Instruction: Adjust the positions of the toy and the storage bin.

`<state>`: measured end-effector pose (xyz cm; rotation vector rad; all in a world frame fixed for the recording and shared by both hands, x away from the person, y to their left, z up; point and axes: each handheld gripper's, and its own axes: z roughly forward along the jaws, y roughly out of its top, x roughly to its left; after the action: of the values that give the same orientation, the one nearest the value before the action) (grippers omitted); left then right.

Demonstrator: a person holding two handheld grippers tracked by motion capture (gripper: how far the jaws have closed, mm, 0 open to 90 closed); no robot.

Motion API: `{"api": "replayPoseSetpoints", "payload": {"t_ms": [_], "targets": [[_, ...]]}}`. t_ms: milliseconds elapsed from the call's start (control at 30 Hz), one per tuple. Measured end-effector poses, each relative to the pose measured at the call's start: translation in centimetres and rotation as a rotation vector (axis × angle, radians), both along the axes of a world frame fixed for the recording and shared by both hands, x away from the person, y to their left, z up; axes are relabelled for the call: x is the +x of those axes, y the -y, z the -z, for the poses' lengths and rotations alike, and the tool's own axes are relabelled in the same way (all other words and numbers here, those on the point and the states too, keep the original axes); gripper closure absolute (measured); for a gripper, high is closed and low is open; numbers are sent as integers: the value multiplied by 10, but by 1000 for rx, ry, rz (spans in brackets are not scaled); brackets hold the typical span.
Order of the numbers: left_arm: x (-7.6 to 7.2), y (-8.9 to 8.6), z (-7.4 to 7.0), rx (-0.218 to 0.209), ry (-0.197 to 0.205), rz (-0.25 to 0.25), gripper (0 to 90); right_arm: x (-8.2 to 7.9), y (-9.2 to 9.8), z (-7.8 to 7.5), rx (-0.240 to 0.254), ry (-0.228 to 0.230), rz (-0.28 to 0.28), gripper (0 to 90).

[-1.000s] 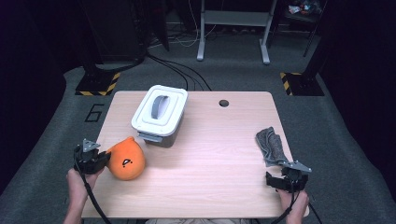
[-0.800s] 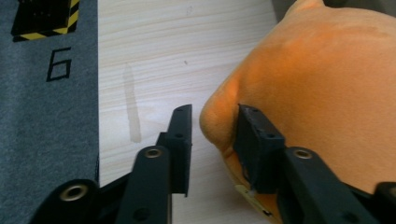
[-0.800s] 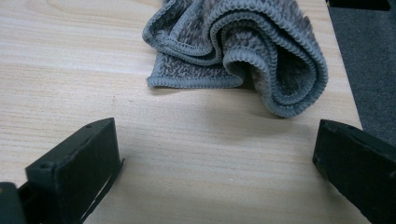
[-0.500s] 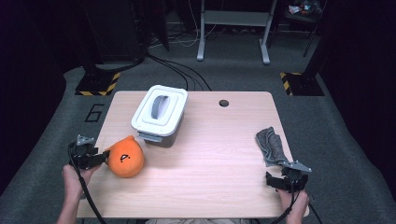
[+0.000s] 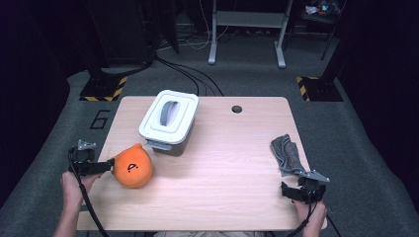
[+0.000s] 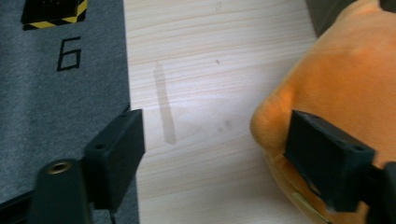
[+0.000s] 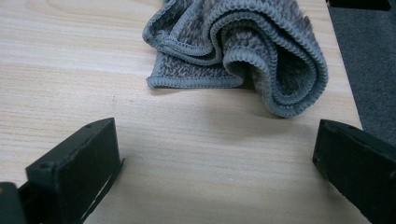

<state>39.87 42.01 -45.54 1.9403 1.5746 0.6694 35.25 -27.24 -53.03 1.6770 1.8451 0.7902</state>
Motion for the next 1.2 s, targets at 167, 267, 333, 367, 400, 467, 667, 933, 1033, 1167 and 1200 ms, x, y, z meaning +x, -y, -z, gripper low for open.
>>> {"api": "replayPoseSetpoints", "payload": {"t_ms": [167, 267, 333, 367, 400, 467, 667, 933, 1033, 1167, 1200], "targets": [[0, -6, -6, -1, 17, -37, 112, 0, 0, 0, 0, 0, 1, 0], [-1, -6, -12, -4, 41, -39, 92, 0, 0, 0, 0, 0, 0, 0], [-2, -4, -18, -18, 56, -35, 80, 0, 0, 0, 0, 0, 0, 0], [-2, -3, -21, -27, 70, -31, 80, 0, 0, 0, 0, 0, 0, 0], [-2, -2, -23, -33, 75, -22, 80, 0, 0, 0, 0, 0, 0, 0], [0, 2, -27, -49, 95, -7, 77, 0, 0, 0, -1, 1, 0, 0], [6, 17, -37, -90, 129, 50, 62, 0, 0, 0, -1, 1, 0, 0], [18, 36, -49, -123, 151, 124, 46, 0, 0, 0, -1, 1, 0, 0], [24, 43, -53, -138, 160, 152, 45, 0, 0, 0, 0, 1, 0, 0], [32, 52, -59, -134, 168, 175, 38, 0, 0, 0, 0, 1, 0, 0], [34, 54, -60, -134, 166, 185, 36, 0, 0, 0, -1, -2, 0, 0]]}}
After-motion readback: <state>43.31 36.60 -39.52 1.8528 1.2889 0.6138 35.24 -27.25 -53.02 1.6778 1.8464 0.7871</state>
